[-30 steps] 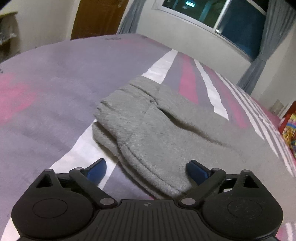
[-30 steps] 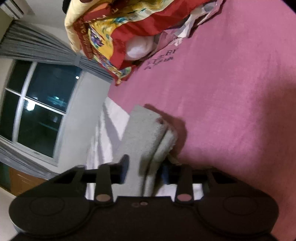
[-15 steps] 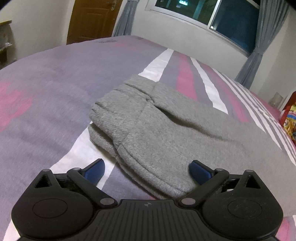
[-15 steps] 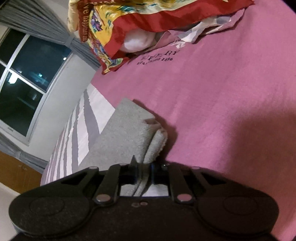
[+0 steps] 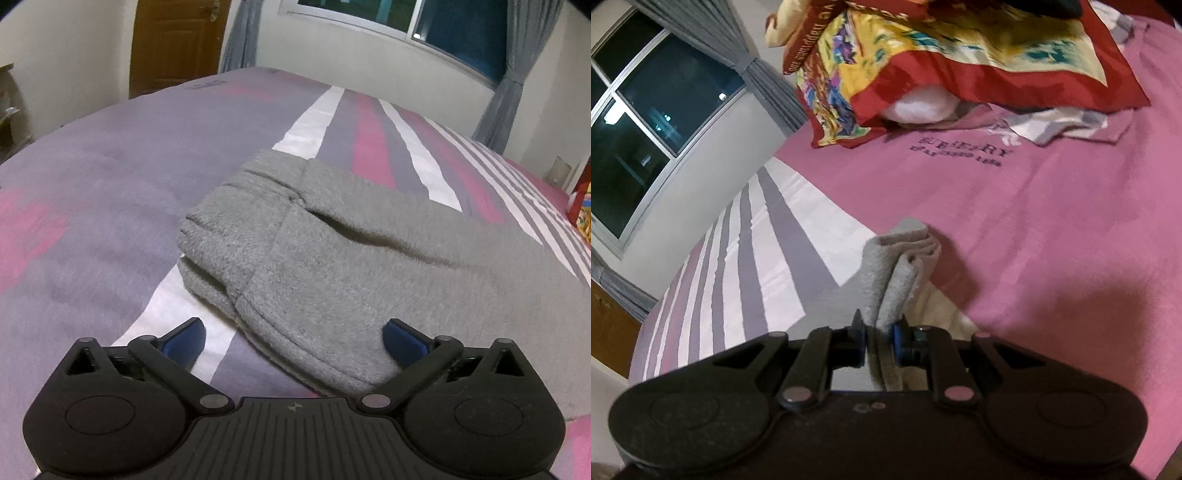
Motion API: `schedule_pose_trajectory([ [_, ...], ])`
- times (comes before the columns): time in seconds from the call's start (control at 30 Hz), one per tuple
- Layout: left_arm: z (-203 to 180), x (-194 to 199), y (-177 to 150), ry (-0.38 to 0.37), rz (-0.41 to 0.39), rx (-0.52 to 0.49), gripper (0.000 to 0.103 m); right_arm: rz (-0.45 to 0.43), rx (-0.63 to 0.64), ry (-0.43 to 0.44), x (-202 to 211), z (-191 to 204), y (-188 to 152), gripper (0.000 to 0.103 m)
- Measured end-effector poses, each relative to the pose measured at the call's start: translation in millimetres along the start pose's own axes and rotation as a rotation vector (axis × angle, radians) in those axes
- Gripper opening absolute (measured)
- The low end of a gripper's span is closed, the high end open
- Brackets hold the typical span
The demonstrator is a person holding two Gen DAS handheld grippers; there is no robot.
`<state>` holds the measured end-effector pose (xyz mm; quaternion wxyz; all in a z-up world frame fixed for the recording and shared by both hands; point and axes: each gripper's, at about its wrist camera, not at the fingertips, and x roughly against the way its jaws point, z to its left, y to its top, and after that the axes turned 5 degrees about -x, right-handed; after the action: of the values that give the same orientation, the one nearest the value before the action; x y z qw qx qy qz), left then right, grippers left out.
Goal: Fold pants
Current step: 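Fold the held end over the pants and open the left tool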
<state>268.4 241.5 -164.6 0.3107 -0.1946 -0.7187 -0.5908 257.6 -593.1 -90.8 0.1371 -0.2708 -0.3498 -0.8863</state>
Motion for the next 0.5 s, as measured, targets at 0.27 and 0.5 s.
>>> schedule_pose_trajectory([
  [0.27,0,0,-3,-0.015,-0.015,-0.018,0.103,0.002,0.113,0.022,0,56,-8,0.013],
  [0.5,3,1,-6,-0.029,-0.016,-0.023,0.103,0.044,0.21,0.15,-21,139,-32,0.013],
])
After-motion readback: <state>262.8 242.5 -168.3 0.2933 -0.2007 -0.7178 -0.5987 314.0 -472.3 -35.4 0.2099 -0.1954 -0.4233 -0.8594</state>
